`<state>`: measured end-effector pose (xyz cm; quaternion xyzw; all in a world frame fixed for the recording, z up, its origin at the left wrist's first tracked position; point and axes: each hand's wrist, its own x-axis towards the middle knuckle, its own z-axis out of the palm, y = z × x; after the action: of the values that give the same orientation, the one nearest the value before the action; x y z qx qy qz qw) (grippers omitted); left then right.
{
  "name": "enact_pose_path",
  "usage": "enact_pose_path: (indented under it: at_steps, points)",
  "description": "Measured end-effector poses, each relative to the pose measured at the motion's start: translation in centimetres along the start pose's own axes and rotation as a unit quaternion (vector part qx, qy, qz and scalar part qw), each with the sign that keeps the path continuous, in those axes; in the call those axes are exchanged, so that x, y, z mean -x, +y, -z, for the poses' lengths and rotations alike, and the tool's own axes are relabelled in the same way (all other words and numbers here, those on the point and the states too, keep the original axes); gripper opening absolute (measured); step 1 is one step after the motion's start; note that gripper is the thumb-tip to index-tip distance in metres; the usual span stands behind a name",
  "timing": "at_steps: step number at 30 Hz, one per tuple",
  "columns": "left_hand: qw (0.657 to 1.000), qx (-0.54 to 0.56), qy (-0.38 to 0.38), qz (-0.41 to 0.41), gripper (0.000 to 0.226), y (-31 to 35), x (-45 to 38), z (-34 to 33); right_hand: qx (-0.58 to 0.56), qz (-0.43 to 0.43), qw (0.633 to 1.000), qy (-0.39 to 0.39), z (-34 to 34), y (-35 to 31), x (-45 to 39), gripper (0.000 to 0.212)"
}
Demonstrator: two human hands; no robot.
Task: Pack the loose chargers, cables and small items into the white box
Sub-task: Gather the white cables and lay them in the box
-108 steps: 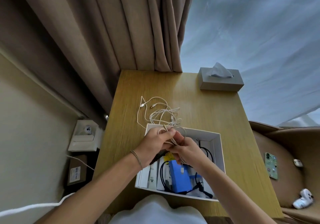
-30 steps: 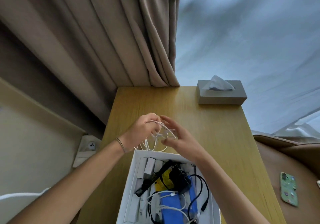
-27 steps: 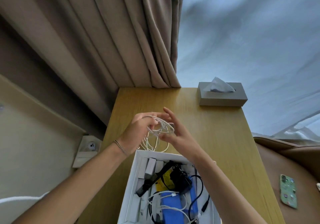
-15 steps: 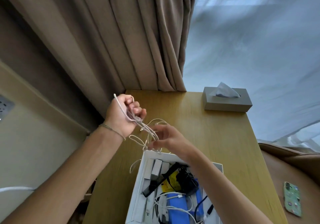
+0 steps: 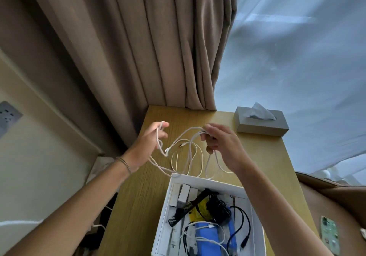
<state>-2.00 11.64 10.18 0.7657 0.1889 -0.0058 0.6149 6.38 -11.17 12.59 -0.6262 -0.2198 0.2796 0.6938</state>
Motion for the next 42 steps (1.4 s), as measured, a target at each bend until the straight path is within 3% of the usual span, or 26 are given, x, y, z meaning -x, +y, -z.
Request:
enact_pose_path:
  at_steps: [2,4,8,12,14,18,21,25,28,32,35,38,40,42]
  points:
    - [0.993,0.092,-0.071,0.001,0.039,1.5,0.8,-2.3,0.055,0.029,0.998,-0.004,-2.2,-0.4,-0.4,0.02]
    - [0.989,0.098,-0.107,-0.031,0.038,2.3,2.3,-4.0,0.089,0.058,0.994,-0.007,-4.0,-0.4,-0.5,0.004]
    - [0.986,0.028,-0.152,-0.056,0.05,3.4,4.4,-4.1,0.071,0.03,0.997,-0.003,-5.1,-0.6,0.2,0.015]
    - [0.974,-0.03,-0.215,-0.065,0.027,3.6,4.7,-3.1,0.087,-0.033,0.996,-0.001,-4.0,-0.6,1.1,0.017]
    - [0.968,-0.007,-0.242,-0.07,0.03,2.9,5.2,-2.7,0.104,-0.054,0.993,-0.025,-3.2,-0.4,1.5,0.017]
    - [0.989,0.059,-0.125,-0.047,0.038,1.1,5.1,0.1,0.223,-0.05,0.97,-0.077,0.1,0.3,3.5,0.022]
    - [0.989,0.108,-0.096,-0.032,0.044,-0.1,5.0,2.2,0.286,-0.057,0.956,-0.023,2.8,1.7,5.4,0.027]
    - [0.989,0.08,-0.126,-0.004,0.04,-1.5,6.0,1.0,0.052,-0.073,0.992,0.093,2.5,3.1,7.4,0.032]
    - [0.99,0.071,-0.118,0.035,0.032,-3.2,7.2,-2.3,-0.154,-0.099,0.979,0.085,-0.3,3.7,8.6,0.029]
    - [0.995,0.01,-0.079,0.061,0.033,-5.6,8.4,-7.3,-0.206,-0.116,0.969,0.065,-2.5,4.5,10.1,0.026]
    - [0.987,-0.148,-0.053,0.031,0.028,-8.1,8.7,-10.0,-0.163,-0.133,0.975,0.076,-2.6,5.6,11.1,0.027]
    - [0.91,-0.407,0.024,-0.07,0.029,-10.8,8.5,-11.2,0.032,-0.124,0.988,0.092,-2.8,7.1,12.1,0.03]
    - [0.878,-0.468,0.035,-0.096,0.03,-11.7,8.1,-11.1,0.251,-0.095,0.956,0.116,-3.0,8.3,12.5,0.024]
    - [0.872,-0.48,0.023,-0.091,0.026,-11.9,7.2,-10.8,0.405,-0.056,0.904,0.126,-3.0,9.3,12.7,0.011]
